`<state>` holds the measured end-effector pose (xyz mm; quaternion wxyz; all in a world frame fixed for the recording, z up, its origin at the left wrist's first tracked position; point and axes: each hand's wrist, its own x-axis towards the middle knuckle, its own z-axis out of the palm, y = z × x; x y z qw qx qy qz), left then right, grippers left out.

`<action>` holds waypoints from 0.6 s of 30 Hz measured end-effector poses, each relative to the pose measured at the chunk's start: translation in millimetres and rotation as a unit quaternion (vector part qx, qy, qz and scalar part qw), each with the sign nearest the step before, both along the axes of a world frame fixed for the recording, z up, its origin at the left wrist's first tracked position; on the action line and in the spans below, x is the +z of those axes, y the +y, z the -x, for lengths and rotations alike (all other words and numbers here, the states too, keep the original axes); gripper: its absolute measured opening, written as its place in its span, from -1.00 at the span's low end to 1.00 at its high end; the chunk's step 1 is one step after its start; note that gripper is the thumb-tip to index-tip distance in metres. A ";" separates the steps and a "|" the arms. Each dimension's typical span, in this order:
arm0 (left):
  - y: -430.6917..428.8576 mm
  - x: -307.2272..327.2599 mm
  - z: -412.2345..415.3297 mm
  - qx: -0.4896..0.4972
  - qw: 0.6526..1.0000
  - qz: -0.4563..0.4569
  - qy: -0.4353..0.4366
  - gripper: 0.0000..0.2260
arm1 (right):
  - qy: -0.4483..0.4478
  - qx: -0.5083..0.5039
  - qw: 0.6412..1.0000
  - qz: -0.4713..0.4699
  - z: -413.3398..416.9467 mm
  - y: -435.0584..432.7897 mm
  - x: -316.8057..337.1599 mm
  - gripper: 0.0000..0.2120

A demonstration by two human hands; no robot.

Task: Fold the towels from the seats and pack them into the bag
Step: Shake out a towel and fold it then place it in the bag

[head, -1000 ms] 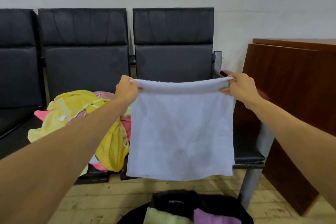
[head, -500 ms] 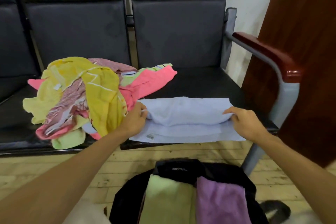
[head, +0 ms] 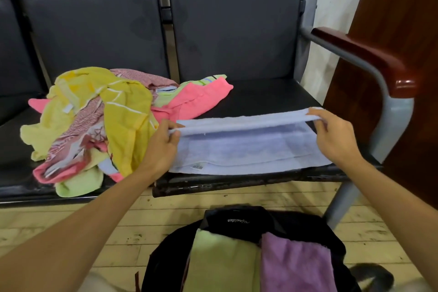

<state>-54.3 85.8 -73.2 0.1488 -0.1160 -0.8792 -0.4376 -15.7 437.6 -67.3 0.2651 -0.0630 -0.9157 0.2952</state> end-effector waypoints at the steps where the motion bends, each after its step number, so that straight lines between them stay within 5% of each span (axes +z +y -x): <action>1: -1.9 2.2 -3.1 -0.001 1.000 0.002 0.003 -0.95 | 0.000 0.003 1.000 -0.010 -2.8 2.1 1.2 -0.70; 13: -18.9 6.7 -29.5 -0.067 0.980 0.162 -0.095 -0.96 | -0.116 0.064 0.986 -0.106 -49.7 17.3 1.6 -0.69; 18: -19.0 5.5 -32.4 -0.072 0.969 0.199 -0.126 -0.89 | -0.245 0.098 0.957 -0.120 -59.7 17.4 1.0 -0.67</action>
